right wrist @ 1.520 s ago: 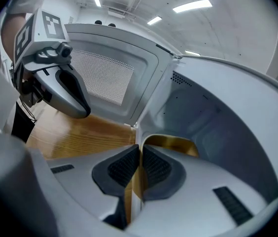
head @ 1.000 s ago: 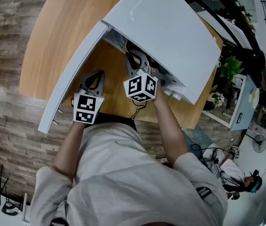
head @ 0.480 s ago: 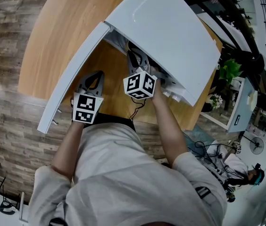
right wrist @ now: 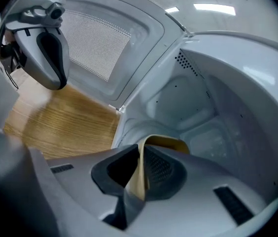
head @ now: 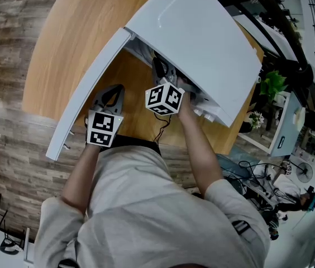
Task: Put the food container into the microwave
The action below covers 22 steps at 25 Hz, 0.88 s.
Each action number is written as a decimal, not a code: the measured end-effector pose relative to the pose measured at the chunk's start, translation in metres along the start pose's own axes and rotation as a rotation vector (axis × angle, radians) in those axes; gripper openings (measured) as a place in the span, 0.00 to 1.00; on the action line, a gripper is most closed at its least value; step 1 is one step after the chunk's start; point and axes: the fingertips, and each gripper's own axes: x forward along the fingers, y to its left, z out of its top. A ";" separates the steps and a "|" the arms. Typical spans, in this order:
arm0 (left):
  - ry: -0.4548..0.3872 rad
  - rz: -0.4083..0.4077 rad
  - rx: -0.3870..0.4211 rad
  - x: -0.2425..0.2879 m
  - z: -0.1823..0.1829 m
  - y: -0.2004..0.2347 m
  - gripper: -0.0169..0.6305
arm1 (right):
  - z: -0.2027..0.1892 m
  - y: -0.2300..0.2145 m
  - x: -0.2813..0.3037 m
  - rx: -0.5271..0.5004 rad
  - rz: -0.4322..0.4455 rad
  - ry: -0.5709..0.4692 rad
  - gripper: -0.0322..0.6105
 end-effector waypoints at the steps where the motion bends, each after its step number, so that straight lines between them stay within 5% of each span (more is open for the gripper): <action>1: 0.001 -0.001 0.001 0.000 0.000 0.000 0.05 | -0.001 0.000 0.001 0.000 -0.004 0.006 0.12; 10: 0.004 -0.006 0.004 -0.002 0.000 0.001 0.05 | 0.000 -0.010 0.006 0.017 -0.053 0.028 0.13; 14: 0.003 -0.007 0.005 -0.003 -0.001 0.000 0.05 | 0.000 -0.012 0.005 0.096 -0.059 0.020 0.32; 22: 0.001 -0.010 0.011 -0.006 -0.002 -0.001 0.05 | 0.004 -0.010 -0.003 0.161 -0.079 -0.006 0.37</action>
